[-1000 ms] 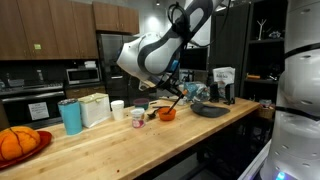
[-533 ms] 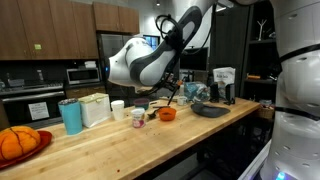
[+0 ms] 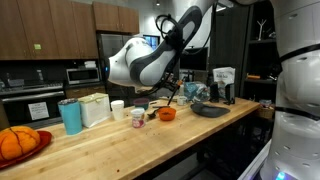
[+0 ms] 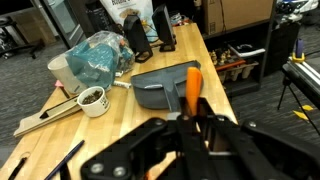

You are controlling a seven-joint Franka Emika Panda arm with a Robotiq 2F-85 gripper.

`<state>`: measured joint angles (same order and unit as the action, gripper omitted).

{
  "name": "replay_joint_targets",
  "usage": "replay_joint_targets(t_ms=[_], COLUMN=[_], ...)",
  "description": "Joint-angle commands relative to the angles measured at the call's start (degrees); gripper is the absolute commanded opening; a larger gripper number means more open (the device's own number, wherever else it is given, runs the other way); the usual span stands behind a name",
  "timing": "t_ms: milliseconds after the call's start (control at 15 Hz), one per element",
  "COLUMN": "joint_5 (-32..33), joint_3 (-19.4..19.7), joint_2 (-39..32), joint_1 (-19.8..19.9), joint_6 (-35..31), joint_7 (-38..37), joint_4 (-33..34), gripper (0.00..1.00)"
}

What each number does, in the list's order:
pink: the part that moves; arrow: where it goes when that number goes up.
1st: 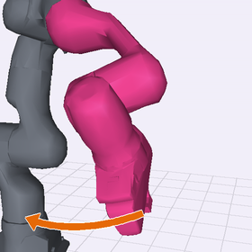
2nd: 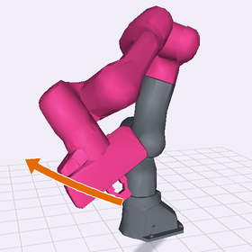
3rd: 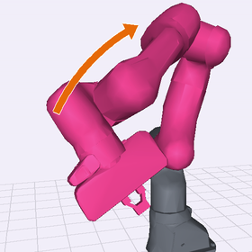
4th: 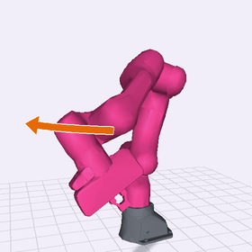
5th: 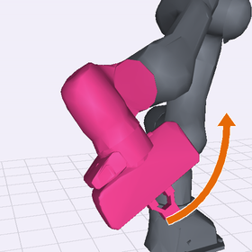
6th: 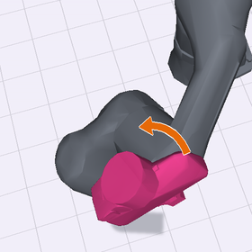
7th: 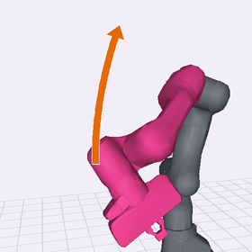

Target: Put the orange and black pen in the stacked white cups.

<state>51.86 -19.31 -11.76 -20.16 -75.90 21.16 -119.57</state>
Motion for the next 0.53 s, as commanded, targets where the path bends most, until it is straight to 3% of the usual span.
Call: replay_joint_targets(t_ms=[0, 200, 267, 467], joint_5=[0.0, 0.0, 0.0, 4.1], joint_3=[-0.4, -0.5, -0.5, 0.1], joint_2=[-0.1, -0.1, -0.1, -0.5], joint_1=[0.4, 0.4, 0.4, 0.4], joint_6=[0.2, 0.2, 0.2, 1.4], joint_7=[-0.1, -0.1, -0.1, 0.3], joint_4=[0.1, 0.1, 0.1, 2.7], gripper=[0.13, 0.13, 0.03, 0.03])
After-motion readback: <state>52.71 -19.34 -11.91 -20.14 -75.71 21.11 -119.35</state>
